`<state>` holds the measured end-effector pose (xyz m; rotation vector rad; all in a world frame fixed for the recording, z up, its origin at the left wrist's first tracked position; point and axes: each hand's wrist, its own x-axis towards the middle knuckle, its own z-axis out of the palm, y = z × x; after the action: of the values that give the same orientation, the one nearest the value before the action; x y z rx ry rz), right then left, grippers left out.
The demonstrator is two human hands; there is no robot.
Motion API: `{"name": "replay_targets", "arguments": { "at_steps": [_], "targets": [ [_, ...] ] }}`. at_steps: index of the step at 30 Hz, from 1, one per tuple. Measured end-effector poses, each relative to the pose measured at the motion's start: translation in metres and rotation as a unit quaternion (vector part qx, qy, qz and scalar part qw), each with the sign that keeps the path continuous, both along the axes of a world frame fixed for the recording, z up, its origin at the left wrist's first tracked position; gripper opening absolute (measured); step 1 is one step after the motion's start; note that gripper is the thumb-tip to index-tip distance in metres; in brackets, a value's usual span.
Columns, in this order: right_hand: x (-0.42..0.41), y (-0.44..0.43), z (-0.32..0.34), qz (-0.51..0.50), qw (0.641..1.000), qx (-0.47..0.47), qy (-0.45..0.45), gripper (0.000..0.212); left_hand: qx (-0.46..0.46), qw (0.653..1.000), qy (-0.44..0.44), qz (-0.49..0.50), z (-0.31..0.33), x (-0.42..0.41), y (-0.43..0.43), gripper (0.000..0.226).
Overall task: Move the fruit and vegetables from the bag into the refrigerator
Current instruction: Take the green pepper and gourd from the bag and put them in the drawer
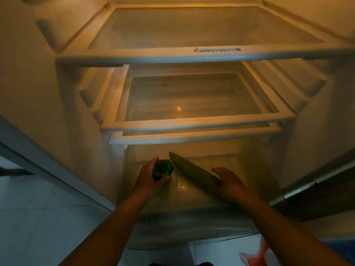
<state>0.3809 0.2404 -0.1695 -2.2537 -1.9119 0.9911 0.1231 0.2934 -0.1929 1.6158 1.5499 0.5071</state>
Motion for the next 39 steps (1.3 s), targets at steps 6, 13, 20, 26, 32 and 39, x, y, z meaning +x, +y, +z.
{"name": "replay_targets", "arguments": {
  "at_steps": [6,13,20,26,32,39],
  "targets": [
    [0.002,0.005,-0.004,0.003,0.999,-0.031,-0.014,0.053,0.004,1.000,-0.010,0.022,0.000,0.002,-0.001,0.079],
    [-0.012,0.024,0.000,0.033,0.999,0.031,0.012,0.037,-0.003,0.999,0.006,0.044,0.004,-0.006,-0.003,0.082],
    [-0.012,0.021,0.002,0.039,0.998,0.039,-0.017,0.043,0.002,0.999,0.020,0.044,0.011,-0.003,-0.009,0.085],
    [-0.023,-0.003,0.015,-0.010,0.995,0.067,0.067,0.047,0.043,0.998,0.017,0.041,0.030,0.000,-0.035,0.080],
    [-0.036,-0.048,0.015,-0.012,0.989,0.053,0.138,0.065,0.110,0.993,0.031,0.020,0.030,0.004,-0.077,0.064],
    [-0.026,-0.064,0.020,-0.007,0.988,0.082,0.128,0.061,0.143,0.987,0.076,-0.010,0.028,0.007,-0.115,0.072]
  ]
}}
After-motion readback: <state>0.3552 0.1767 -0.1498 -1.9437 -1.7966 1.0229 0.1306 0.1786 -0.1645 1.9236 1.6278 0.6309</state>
